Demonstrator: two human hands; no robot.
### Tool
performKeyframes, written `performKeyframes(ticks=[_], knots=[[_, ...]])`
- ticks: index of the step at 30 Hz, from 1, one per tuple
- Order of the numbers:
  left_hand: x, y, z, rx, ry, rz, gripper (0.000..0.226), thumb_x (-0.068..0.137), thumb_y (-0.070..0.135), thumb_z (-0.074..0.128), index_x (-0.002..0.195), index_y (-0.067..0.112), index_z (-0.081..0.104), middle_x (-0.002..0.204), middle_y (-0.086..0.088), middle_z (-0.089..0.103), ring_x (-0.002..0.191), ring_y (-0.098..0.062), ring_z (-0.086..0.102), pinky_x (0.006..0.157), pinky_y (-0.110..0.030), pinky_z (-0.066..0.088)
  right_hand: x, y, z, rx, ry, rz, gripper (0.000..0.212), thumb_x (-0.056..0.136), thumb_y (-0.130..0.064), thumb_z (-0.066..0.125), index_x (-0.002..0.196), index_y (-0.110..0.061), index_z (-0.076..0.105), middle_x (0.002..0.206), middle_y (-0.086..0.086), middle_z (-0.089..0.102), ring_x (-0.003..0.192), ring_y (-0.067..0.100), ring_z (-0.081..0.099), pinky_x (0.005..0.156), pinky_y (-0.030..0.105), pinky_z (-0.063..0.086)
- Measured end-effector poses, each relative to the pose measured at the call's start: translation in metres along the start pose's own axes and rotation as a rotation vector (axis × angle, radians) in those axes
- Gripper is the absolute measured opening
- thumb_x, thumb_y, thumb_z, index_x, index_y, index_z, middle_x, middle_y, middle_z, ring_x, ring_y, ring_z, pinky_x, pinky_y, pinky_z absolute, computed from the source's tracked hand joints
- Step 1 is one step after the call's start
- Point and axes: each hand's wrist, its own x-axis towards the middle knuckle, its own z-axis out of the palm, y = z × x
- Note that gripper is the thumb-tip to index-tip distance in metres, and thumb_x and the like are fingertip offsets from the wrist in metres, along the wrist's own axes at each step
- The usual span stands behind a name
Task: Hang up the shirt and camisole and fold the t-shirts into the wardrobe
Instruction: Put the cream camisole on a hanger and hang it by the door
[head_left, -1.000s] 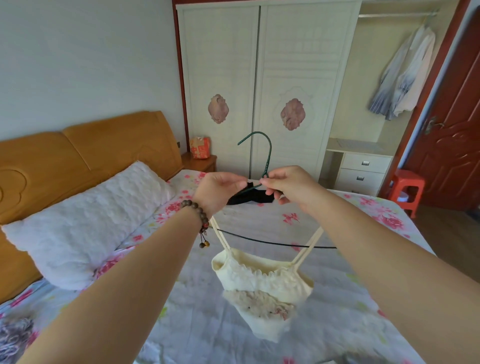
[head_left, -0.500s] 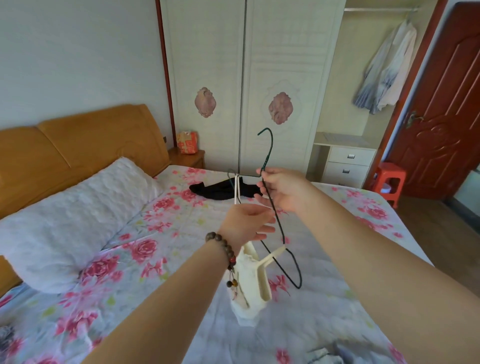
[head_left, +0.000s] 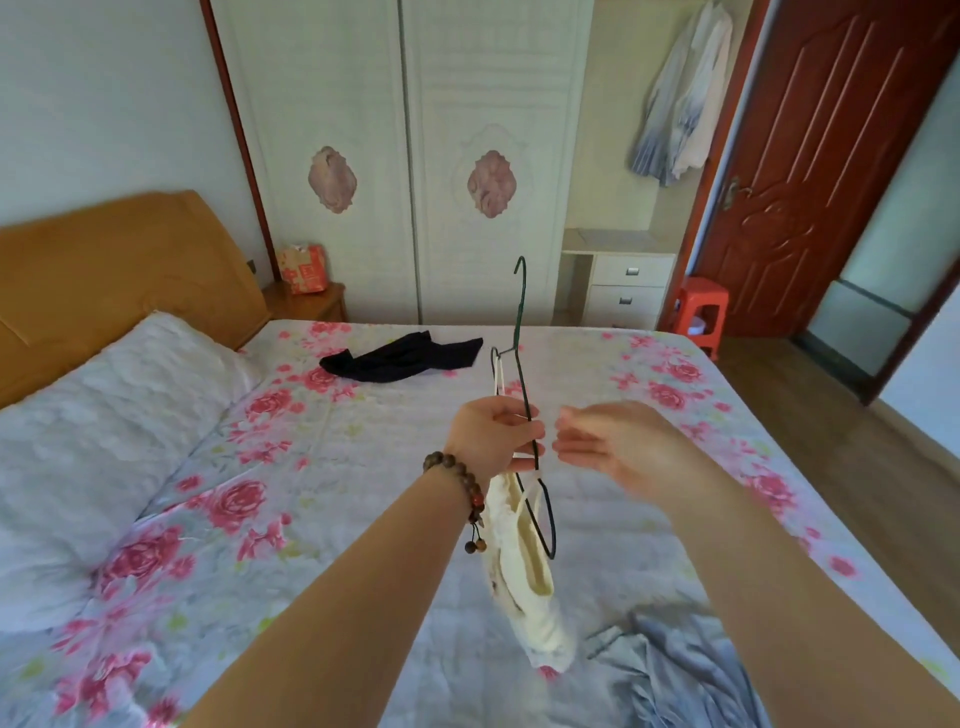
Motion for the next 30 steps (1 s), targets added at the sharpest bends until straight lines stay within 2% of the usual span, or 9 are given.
performKeyframes(ticks=[2, 5, 8, 13, 20, 23, 24, 27, 30], knots=[[0.000, -0.003, 0.012, -0.008, -0.033, -0.005, 0.010, 0.086, 0.001, 0.066, 0.092, 0.009, 0.065, 0.081, -0.008, 0.069, 0.060, -0.010, 0.067, 0.056, -0.023, 0.055, -0.026, 0.023, -0.012, -0.033, -0.053, 0.044, 0.022, 0.087, -0.015, 0.066, 0.091, 0.007, 0.063, 0.093, 0.021, 0.067, 0.083, 0.029, 0.068, 0.077, 0.033, 0.056], [-0.002, -0.008, 0.037, -0.011, -0.112, -0.002, 0.010, 0.086, 0.002, 0.065, 0.092, 0.009, 0.066, 0.080, -0.009, 0.067, 0.060, -0.012, 0.066, 0.058, -0.025, 0.056, -0.052, 0.050, -0.022, 0.082, -0.084, 0.089, 0.015, 0.087, -0.005, 0.063, 0.085, 0.010, 0.065, 0.079, 0.017, 0.067, 0.073, 0.025, 0.068, 0.072, 0.032, 0.058], [-0.005, -0.014, 0.065, 0.004, -0.193, -0.005, 0.010, 0.086, 0.002, 0.065, 0.093, 0.009, 0.066, 0.077, -0.006, 0.066, 0.060, -0.013, 0.066, 0.060, -0.027, 0.057, -0.071, 0.065, -0.036, 0.199, 0.003, 0.100, 0.011, 0.087, 0.001, 0.060, 0.090, 0.010, 0.065, 0.074, 0.014, 0.064, 0.065, 0.021, 0.063, 0.062, 0.027, 0.055], [-0.014, -0.019, 0.114, 0.042, -0.338, -0.007, 0.011, 0.086, 0.003, 0.065, 0.092, 0.012, 0.066, 0.079, -0.007, 0.066, 0.064, -0.016, 0.067, 0.058, -0.026, 0.054, -0.106, 0.076, -0.073, 0.261, 0.185, 0.128, 0.010, 0.089, -0.002, 0.060, 0.088, 0.004, 0.067, 0.065, 0.008, 0.059, 0.057, 0.016, 0.057, 0.053, 0.023, 0.051], [-0.050, -0.022, 0.199, 0.105, -0.484, 0.029, 0.014, 0.084, 0.005, 0.068, 0.098, 0.010, 0.069, 0.086, -0.008, 0.069, 0.067, -0.014, 0.068, 0.058, -0.022, 0.055, -0.165, 0.088, -0.136, 0.326, 0.334, 0.140, 0.012, 0.091, -0.003, 0.057, 0.086, -0.003, 0.068, 0.068, 0.004, 0.064, 0.055, 0.009, 0.061, 0.051, 0.019, 0.049], [-0.075, -0.024, 0.240, 0.090, -0.561, 0.046, 0.004, 0.087, 0.010, 0.066, 0.089, 0.011, 0.070, 0.085, -0.007, 0.071, 0.063, -0.011, 0.068, 0.061, -0.025, 0.057, -0.194, 0.095, -0.167, 0.380, 0.403, 0.123, 0.013, 0.092, -0.003, 0.057, 0.084, -0.004, 0.067, 0.064, 0.002, 0.064, 0.054, 0.008, 0.060, 0.050, 0.018, 0.048], [-0.085, -0.025, 0.254, 0.077, -0.586, 0.043, 0.007, 0.089, 0.014, 0.064, 0.088, 0.010, 0.069, 0.087, -0.007, 0.072, 0.064, -0.012, 0.068, 0.064, -0.027, 0.058, -0.204, 0.098, -0.178, 0.391, 0.428, 0.115, 0.013, 0.092, -0.003, 0.057, 0.084, -0.005, 0.067, 0.063, 0.001, 0.064, 0.054, 0.007, 0.060, 0.050, 0.018, 0.048], [-0.113, -0.030, 0.298, -0.004, -0.651, -0.017, 0.027, 0.095, 0.029, 0.057, 0.108, 0.007, 0.065, 0.099, -0.010, 0.073, 0.078, -0.021, 0.071, 0.066, -0.032, 0.057, -0.242, 0.106, -0.211, 0.427, 0.493, 0.082, 0.014, 0.091, -0.003, 0.057, 0.081, -0.006, 0.066, 0.061, 0.000, 0.063, 0.052, 0.007, 0.059, 0.050, 0.018, 0.048], [-0.146, -0.040, 0.343, -0.022, -0.716, -0.020, 0.039, 0.097, 0.041, 0.048, 0.121, 0.012, 0.058, 0.105, -0.005, 0.071, 0.090, -0.020, 0.071, 0.070, -0.033, 0.057, -0.286, 0.115, -0.247, 0.439, 0.566, 0.051, 0.014, 0.091, -0.004, 0.058, 0.080, -0.005, 0.066, 0.062, 0.001, 0.061, 0.052, 0.009, 0.056, 0.055, 0.022, 0.046]])
